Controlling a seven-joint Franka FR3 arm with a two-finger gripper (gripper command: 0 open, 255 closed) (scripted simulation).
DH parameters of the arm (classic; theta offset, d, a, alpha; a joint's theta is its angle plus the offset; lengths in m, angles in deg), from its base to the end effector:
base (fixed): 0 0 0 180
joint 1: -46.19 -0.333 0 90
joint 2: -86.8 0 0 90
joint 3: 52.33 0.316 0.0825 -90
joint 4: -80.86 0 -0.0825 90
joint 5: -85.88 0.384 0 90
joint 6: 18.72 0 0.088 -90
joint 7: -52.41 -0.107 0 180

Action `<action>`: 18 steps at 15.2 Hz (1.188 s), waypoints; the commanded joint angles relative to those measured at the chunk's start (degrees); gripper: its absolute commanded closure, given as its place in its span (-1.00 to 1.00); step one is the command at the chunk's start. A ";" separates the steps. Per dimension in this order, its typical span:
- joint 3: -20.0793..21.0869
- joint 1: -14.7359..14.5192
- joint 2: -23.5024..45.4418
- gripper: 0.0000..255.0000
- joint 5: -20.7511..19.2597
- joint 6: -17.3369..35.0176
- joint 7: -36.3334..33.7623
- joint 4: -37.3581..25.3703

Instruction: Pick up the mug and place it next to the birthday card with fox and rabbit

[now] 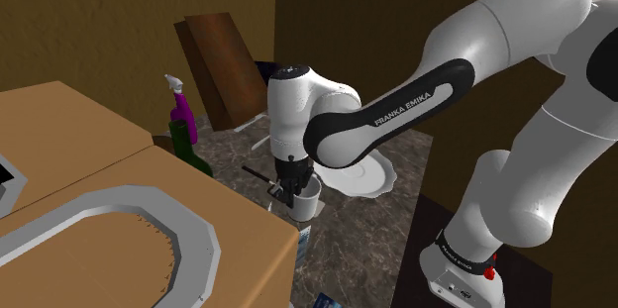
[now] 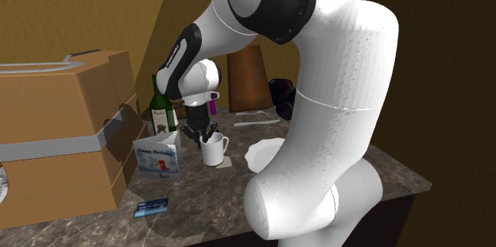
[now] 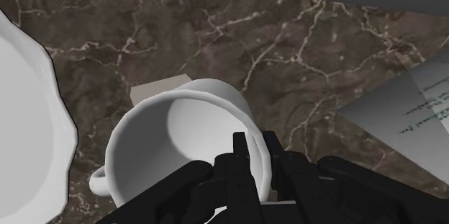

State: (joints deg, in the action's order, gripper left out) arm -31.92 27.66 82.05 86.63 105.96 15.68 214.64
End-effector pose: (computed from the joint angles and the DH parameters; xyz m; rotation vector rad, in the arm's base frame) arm 0.3776 0.3061 0.3611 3.0760 0.0437 -0.0811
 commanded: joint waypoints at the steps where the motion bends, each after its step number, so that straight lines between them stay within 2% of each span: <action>1: 0.00 0.00 0.00 -1.00 0.00 0.01 0.00 0.00; 6: 0.00 0.00 -0.01 -1.00 0.00 0.01 0.00 0.00; 10: -0.30 -0.04 -3.12 -1.00 1.07 -7.54 0.86 -4.61; 18: -0.31 -0.04 -3.11 -1.00 1.07 -7.53 0.86 -4.61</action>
